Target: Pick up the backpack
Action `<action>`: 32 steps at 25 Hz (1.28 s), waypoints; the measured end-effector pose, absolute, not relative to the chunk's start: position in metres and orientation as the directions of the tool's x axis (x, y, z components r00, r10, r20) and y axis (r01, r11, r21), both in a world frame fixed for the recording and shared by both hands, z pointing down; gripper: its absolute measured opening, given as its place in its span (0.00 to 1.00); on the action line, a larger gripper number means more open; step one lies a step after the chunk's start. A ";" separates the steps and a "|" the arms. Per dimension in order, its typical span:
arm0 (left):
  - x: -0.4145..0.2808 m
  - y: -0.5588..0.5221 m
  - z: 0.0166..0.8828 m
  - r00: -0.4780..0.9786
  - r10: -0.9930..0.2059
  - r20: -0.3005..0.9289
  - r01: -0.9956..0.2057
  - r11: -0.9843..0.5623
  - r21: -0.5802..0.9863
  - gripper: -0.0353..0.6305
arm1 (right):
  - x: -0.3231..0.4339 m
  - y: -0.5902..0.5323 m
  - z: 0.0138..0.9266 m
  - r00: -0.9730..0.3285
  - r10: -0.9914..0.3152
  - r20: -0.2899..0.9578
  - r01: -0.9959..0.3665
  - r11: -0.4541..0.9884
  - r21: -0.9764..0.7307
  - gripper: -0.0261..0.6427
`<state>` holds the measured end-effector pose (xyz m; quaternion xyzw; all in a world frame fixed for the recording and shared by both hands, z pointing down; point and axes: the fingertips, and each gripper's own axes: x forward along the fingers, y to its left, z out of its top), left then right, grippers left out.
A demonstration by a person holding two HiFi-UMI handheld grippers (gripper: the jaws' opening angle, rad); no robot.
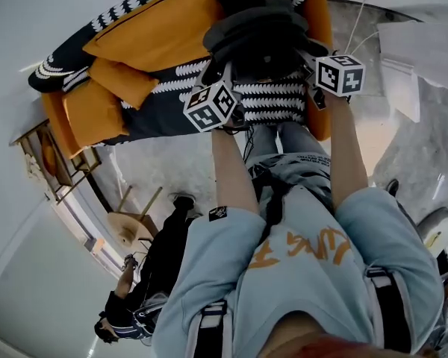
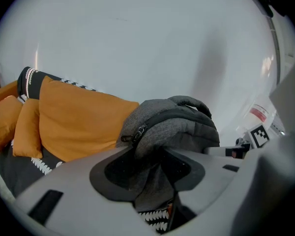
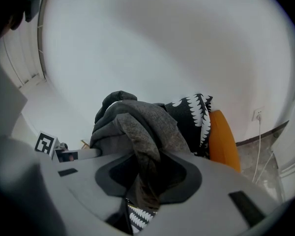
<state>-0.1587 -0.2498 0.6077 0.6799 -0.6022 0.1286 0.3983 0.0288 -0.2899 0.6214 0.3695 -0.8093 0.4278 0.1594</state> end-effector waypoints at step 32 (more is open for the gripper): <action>-0.163 -0.313 0.304 0.394 -0.907 0.147 -0.884 -0.330 0.331 0.30 | 0.032 -0.321 0.320 -0.660 -0.706 0.257 -0.748 0.589 -0.306 0.21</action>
